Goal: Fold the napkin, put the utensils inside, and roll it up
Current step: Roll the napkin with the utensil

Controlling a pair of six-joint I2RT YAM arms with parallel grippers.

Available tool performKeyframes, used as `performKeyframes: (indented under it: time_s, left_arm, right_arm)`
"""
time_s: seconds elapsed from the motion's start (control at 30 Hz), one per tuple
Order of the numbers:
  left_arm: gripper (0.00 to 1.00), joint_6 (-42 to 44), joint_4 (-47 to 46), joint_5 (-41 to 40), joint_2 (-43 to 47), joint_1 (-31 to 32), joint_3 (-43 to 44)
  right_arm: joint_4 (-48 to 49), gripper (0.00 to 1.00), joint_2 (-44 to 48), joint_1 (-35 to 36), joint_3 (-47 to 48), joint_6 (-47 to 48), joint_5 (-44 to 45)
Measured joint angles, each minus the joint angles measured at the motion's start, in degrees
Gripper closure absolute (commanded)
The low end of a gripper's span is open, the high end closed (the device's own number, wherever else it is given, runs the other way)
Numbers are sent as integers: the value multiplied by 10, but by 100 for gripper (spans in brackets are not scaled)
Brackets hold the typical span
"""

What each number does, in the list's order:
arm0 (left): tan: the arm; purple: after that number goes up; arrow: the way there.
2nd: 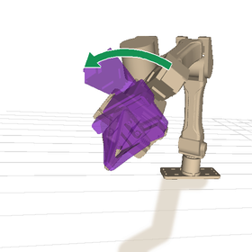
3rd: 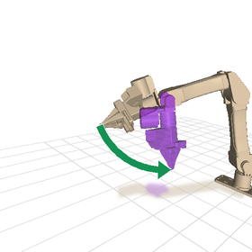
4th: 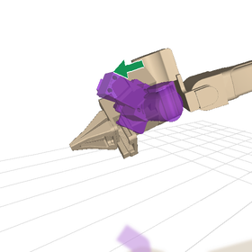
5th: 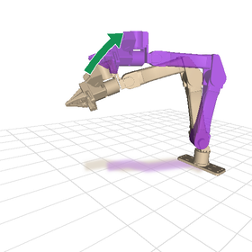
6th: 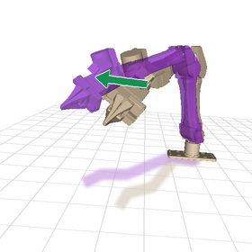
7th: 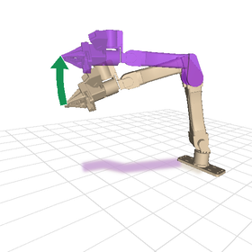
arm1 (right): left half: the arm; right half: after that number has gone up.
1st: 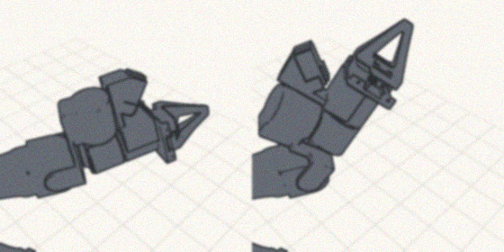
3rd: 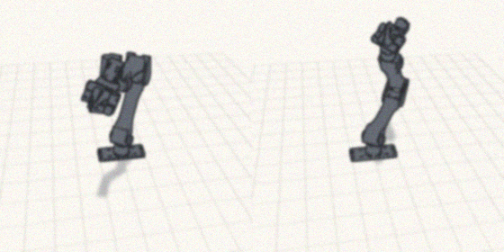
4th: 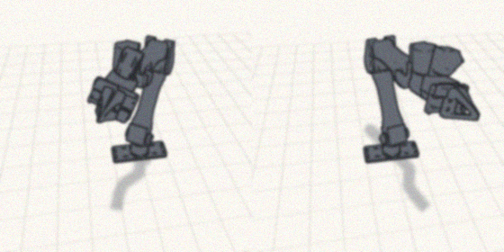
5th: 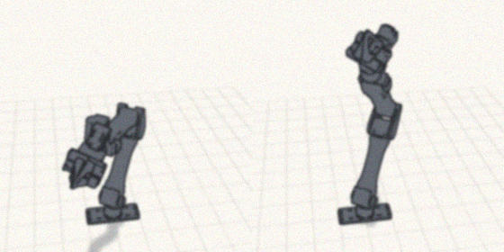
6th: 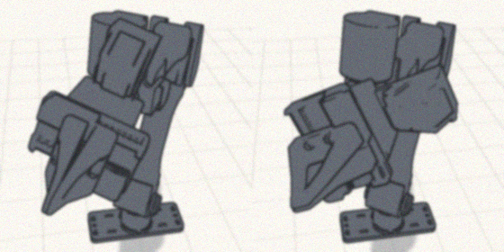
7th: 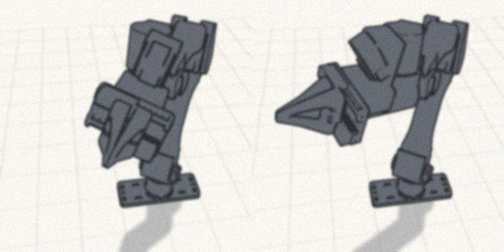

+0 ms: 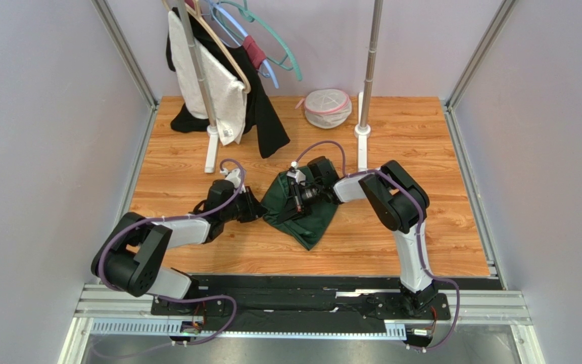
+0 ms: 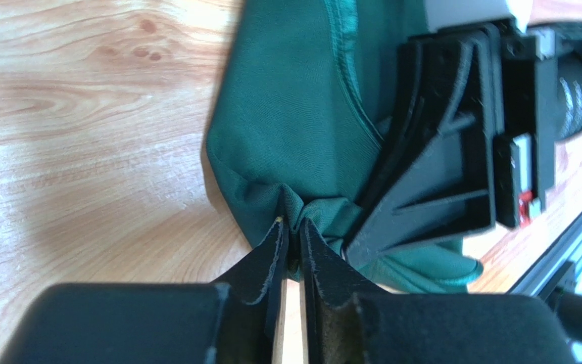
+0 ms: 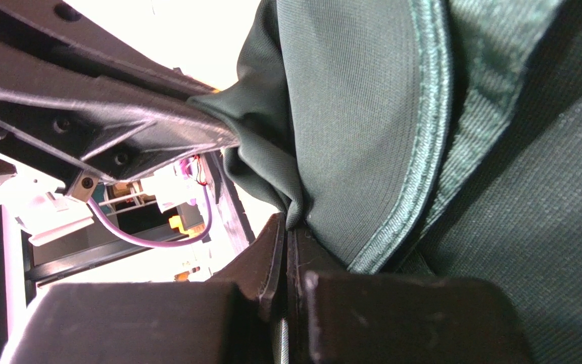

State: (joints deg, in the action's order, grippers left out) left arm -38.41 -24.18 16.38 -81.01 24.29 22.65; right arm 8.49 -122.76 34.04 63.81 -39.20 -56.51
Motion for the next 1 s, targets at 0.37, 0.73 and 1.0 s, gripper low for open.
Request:
performKeyframes:
  time_s: [0.37,0.73,1.0]
  left_arm:
    - [85,-43,96,-43,-48,2,76]
    - [85,-27,165,-48,-79,4,135]
    - [85,-16,172,-43,-93,4,151]
  right_arm:
    - [5,93,0,0,0,6,5]
    - [-49,47,67,2,-16,57,65]
    - [-140,40,186,27,-39,139,173]
